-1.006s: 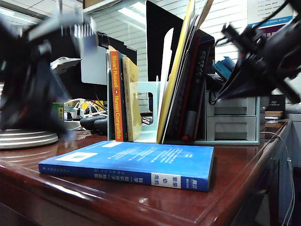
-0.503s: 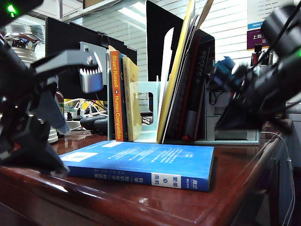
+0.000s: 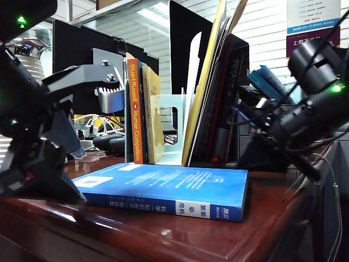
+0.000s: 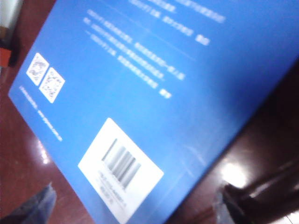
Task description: Pick up the blue book and put it on the bookshelf.
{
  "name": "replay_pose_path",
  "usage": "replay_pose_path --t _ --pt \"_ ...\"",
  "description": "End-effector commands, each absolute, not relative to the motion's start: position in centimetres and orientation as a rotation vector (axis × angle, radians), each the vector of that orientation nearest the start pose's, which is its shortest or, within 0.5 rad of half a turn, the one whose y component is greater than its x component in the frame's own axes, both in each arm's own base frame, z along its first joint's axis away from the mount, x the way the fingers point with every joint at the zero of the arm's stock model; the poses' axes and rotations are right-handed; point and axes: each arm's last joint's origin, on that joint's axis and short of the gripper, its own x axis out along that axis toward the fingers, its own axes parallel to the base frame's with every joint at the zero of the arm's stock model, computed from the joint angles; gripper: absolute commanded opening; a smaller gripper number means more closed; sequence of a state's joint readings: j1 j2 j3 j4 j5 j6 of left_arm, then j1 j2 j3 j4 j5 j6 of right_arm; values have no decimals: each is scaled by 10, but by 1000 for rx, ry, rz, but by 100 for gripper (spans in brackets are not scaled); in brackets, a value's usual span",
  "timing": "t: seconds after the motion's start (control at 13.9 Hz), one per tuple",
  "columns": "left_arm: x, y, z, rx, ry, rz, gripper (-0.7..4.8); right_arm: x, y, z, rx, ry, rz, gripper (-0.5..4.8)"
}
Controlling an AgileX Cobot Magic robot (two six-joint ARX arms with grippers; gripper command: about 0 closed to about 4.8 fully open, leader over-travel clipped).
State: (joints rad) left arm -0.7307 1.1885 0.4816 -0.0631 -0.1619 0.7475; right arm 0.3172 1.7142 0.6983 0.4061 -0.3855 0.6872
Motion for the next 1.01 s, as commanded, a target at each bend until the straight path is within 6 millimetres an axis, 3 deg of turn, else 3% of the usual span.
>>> replay_pose_path --t 0.07,0.43,1.01 --pt "168 -143 163 1061 492 -736 479 293 119 138 662 849 528 -6" --pt "175 -147 143 1123 569 -717 479 286 132 136 653 900 599 -6" --pt "166 -163 146 1319 417 -807 479 284 133 137 673 940 681 -6"
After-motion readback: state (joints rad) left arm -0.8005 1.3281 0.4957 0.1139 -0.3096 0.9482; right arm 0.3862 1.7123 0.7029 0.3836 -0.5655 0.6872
